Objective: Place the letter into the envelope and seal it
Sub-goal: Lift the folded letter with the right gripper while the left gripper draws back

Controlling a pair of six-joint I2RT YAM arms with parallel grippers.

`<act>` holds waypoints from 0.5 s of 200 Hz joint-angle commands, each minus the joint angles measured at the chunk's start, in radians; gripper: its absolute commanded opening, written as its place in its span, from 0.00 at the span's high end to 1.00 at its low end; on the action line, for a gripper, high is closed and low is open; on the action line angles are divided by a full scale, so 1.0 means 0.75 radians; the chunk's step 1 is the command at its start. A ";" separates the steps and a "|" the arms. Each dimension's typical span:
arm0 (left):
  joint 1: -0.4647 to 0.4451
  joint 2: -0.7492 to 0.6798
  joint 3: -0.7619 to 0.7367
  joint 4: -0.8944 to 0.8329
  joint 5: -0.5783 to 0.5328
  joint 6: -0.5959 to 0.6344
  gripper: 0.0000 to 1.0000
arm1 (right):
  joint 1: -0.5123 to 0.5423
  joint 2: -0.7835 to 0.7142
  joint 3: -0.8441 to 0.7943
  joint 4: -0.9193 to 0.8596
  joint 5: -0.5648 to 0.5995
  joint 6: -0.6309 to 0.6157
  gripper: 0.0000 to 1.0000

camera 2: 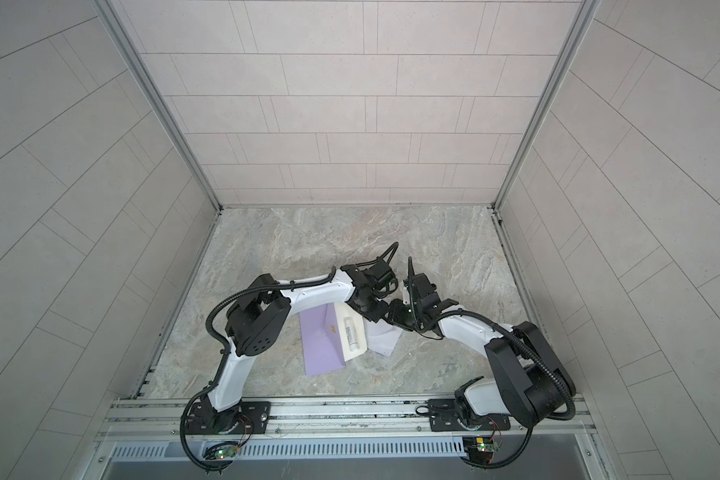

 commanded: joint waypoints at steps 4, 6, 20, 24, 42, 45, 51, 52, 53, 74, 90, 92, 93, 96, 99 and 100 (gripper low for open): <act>-0.006 0.024 0.006 0.001 0.009 0.018 0.88 | 0.034 0.048 0.027 0.046 -0.008 0.011 0.59; -0.007 0.024 0.006 0.002 0.009 0.019 0.88 | 0.037 0.051 0.027 0.047 -0.007 0.011 0.60; -0.006 0.021 0.005 0.007 0.012 0.021 0.88 | 0.049 0.061 0.035 0.043 0.007 0.011 0.63; -0.006 0.020 0.006 0.009 0.015 0.022 0.88 | 0.051 0.062 0.036 0.040 0.014 0.011 0.66; -0.006 0.016 0.010 0.011 0.015 0.023 0.88 | 0.056 0.060 0.033 0.033 0.041 0.009 0.75; -0.005 0.017 0.010 0.010 0.015 0.024 0.88 | 0.057 0.058 0.032 0.033 0.046 0.008 0.77; -0.006 0.016 0.012 0.012 0.019 0.025 0.88 | 0.057 0.054 0.028 0.041 0.053 0.009 0.83; -0.006 0.015 0.012 0.013 0.020 0.025 0.88 | 0.056 0.053 0.028 0.041 0.054 0.010 0.83; -0.006 0.014 0.013 0.013 0.021 0.026 0.88 | 0.057 0.052 0.026 0.044 0.055 0.010 0.84; -0.004 0.010 0.018 0.018 0.022 0.030 0.88 | 0.056 0.027 0.018 0.042 0.096 0.019 1.00; -0.004 0.004 0.028 0.019 0.029 0.036 0.88 | 0.057 -0.002 0.020 0.023 0.128 0.016 1.00; -0.004 0.002 0.031 0.020 0.031 0.036 0.88 | 0.057 -0.007 0.021 0.017 0.133 0.015 1.00; -0.004 0.002 0.032 0.019 0.032 0.037 0.88 | 0.057 -0.008 0.022 0.014 0.136 0.014 1.00; -0.005 0.000 0.037 0.019 0.030 0.038 0.88 | 0.057 -0.015 0.023 0.003 0.145 0.011 1.00; -0.004 -0.003 0.041 0.019 0.029 0.038 0.88 | 0.057 -0.029 0.023 -0.007 0.154 0.010 1.00; -0.004 -0.004 0.042 0.019 0.029 0.037 0.88 | 0.057 -0.029 0.024 -0.012 0.158 0.009 1.00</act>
